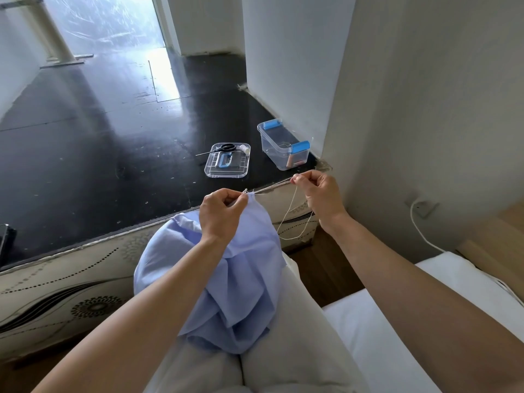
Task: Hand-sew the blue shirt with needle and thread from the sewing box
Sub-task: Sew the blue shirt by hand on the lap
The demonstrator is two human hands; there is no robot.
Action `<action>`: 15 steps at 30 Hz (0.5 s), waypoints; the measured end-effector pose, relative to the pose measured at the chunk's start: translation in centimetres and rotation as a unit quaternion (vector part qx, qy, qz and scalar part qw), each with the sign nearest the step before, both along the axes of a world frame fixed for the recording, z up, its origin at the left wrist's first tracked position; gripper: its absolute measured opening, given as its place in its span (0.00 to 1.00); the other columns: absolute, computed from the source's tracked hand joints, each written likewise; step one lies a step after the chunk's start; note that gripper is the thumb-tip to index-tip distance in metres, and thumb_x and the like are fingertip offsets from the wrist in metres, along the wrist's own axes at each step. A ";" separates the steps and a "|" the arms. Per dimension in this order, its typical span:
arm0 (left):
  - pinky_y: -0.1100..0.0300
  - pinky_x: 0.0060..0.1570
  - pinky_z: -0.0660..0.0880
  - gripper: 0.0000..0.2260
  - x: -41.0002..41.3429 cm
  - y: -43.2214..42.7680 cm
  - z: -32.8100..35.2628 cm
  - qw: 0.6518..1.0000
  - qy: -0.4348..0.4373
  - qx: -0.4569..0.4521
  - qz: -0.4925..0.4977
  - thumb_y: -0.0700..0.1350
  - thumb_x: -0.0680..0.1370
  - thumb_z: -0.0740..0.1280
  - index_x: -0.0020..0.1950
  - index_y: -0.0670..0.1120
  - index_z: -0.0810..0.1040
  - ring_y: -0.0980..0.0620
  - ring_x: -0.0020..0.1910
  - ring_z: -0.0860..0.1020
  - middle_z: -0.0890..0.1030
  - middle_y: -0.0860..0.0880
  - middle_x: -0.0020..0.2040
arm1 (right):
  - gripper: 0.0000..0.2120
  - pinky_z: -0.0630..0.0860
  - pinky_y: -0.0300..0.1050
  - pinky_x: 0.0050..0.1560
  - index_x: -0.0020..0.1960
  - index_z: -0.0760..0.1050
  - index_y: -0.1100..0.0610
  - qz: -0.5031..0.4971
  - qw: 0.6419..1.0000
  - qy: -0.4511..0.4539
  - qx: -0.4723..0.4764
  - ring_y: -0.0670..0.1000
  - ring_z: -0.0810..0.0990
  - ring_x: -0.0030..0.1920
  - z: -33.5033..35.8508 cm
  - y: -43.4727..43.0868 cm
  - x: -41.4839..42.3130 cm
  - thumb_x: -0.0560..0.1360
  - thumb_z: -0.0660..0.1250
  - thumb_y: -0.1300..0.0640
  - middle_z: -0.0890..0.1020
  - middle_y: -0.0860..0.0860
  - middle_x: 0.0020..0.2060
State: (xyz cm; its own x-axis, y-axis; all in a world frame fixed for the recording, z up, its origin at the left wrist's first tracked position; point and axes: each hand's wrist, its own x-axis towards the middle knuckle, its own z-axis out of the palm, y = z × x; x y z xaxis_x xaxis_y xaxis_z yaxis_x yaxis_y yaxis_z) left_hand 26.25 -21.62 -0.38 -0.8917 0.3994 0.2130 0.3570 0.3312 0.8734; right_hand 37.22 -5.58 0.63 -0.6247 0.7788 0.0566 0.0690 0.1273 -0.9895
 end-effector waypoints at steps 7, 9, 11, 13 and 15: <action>0.71 0.37 0.71 0.07 -0.1 -0.1 -0.1 1.000 -0.009 0.000 0.002 0.46 0.76 0.72 0.48 0.44 0.85 0.56 0.37 0.77 0.82 0.50 0.40 | 0.09 0.74 0.38 0.39 0.45 0.79 0.62 -0.124 0.992 0.035 0.012 0.44 0.74 0.33 -0.5 1.1 0.0 0.77 0.68 0.56 0.76 0.46 0.30; 0.70 0.38 0.72 0.07 0.0 -0.1 -0.1 1.000 -0.009 0.004 -0.001 0.46 0.76 0.72 0.48 0.44 0.85 0.56 0.37 0.77 0.82 0.50 0.40 | 0.07 0.75 0.39 0.40 0.45 0.79 0.59 -0.125 0.991 0.038 0.011 0.44 0.75 0.35 -0.5 1.2 0.0 0.77 0.68 0.55 0.77 0.46 0.32; 0.68 0.39 0.73 0.06 0.0 -0.1 -0.1 1.000 -0.014 0.009 -0.013 0.46 0.76 0.72 0.48 0.44 0.85 0.57 0.37 0.77 0.82 0.51 0.40 | 0.07 0.75 0.35 0.38 0.53 0.78 0.57 -0.089 0.996 0.017 0.016 0.44 0.75 0.37 -0.3 0.8 0.0 0.78 0.68 0.55 0.78 0.46 0.36; 0.68 0.39 0.74 0.05 0.0 -0.1 -0.1 0.999 -0.016 0.012 -0.033 0.45 0.76 0.72 0.47 0.44 0.85 0.57 0.37 0.78 0.82 0.51 0.39 | 0.12 0.72 0.30 0.33 0.61 0.75 0.55 -0.045 0.999 0.008 0.022 0.43 0.74 0.35 0.0 0.3 0.0 0.79 0.66 0.55 0.78 0.48 0.40; 0.68 0.39 0.74 0.03 0.1 -0.1 -0.1 0.999 -0.014 0.011 -0.051 0.45 0.76 0.72 0.45 0.46 0.85 0.57 0.37 0.78 0.82 0.53 0.38 | 0.14 0.69 0.29 0.29 0.65 0.73 0.56 0.032 0.999 0.005 0.027 0.41 0.72 0.29 0.4 -0.3 0.1 0.80 0.65 0.55 0.76 0.47 0.36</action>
State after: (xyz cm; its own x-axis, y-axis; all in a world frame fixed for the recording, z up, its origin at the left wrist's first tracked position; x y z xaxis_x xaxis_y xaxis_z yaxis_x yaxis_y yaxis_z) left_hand 26.32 -21.72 -0.49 -0.8526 0.4835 0.1985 0.3631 0.2750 0.8902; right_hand 37.28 -5.89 1.04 -0.6724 0.7327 0.1053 0.0482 0.1853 -0.9815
